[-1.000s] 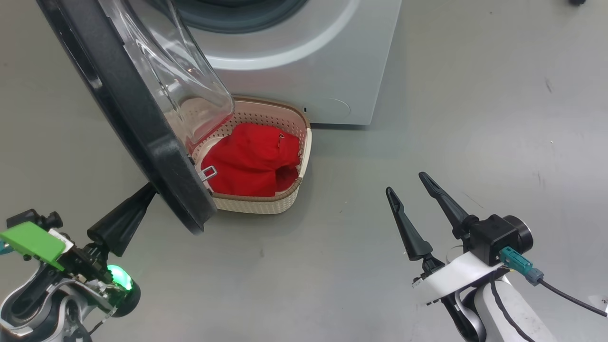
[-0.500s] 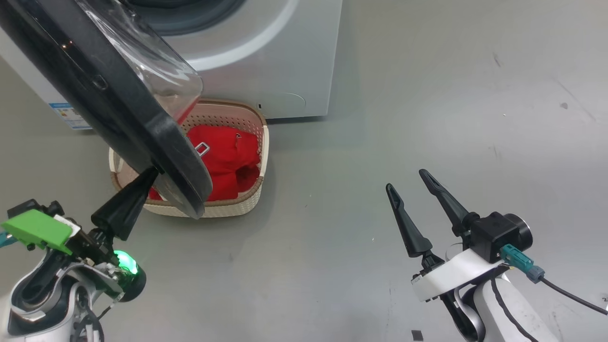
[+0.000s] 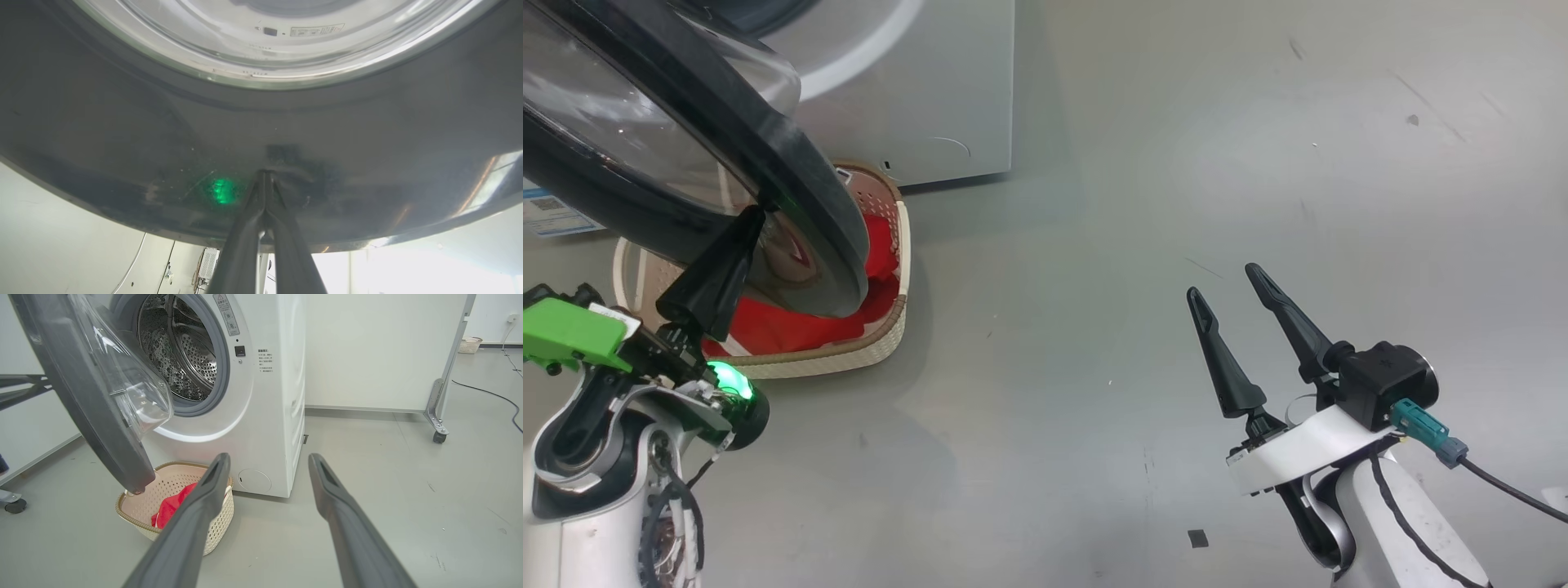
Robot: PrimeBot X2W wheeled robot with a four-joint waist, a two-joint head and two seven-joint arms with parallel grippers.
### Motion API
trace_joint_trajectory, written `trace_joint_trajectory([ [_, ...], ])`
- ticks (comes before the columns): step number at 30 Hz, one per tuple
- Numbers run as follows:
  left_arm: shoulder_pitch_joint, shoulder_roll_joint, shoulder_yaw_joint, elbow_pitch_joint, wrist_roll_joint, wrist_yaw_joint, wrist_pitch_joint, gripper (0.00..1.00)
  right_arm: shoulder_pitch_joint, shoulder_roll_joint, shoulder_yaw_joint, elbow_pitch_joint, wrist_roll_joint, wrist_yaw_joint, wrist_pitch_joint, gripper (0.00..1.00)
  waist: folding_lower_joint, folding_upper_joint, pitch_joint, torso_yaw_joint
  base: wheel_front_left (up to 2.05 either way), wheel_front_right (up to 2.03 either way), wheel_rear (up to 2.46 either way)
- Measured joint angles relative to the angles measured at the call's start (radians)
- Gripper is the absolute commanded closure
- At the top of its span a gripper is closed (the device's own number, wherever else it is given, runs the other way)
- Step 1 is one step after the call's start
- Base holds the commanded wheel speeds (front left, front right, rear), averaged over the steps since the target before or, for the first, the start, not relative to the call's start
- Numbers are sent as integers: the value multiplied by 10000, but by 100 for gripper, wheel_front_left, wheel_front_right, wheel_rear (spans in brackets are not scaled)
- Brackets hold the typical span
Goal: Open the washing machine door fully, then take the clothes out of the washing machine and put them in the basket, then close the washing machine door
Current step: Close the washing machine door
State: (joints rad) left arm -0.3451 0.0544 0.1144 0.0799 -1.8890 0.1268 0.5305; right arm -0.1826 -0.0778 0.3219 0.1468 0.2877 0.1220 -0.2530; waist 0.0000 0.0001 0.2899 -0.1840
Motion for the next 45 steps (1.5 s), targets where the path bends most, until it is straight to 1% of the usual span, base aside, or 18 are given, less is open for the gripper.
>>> trace_joint_trajectory([
  [7, -404, -35, -17, 150, 48, 0, -408, 100, -16, 54, -29, 0, 94, 0, 0, 0, 0, 0, 197, -550, 0, 0, 0],
  [17, -927, -88, 109, 523, 157, 2, -1279, 100, -73, 144, -82, 10, 194, 0, 0, 0, 0, 0, 388, -1301, 0, 0, 0],
  [30, -1791, -151, 531, 1360, 616, -2, -2796, 100, -131, 194, -163, 46, 290, 0, 0, 0, 0, 0, 639, -2099, 0, 0, 0],
  [42, -2502, -186, 334, 1852, 719, -192, -3490, 100, -130, 230, -376, 40, 291, 0, 0, 0, 0, 0, 751, -2287, 0, 0, 0],
  [45, -2682, -190, 259, 1971, 1074, -309, -3649, 100, -130, 240, -382, 38, 291, 0, 0, 0, 0, 0, 789, -2303, 0, 0, 0],
])
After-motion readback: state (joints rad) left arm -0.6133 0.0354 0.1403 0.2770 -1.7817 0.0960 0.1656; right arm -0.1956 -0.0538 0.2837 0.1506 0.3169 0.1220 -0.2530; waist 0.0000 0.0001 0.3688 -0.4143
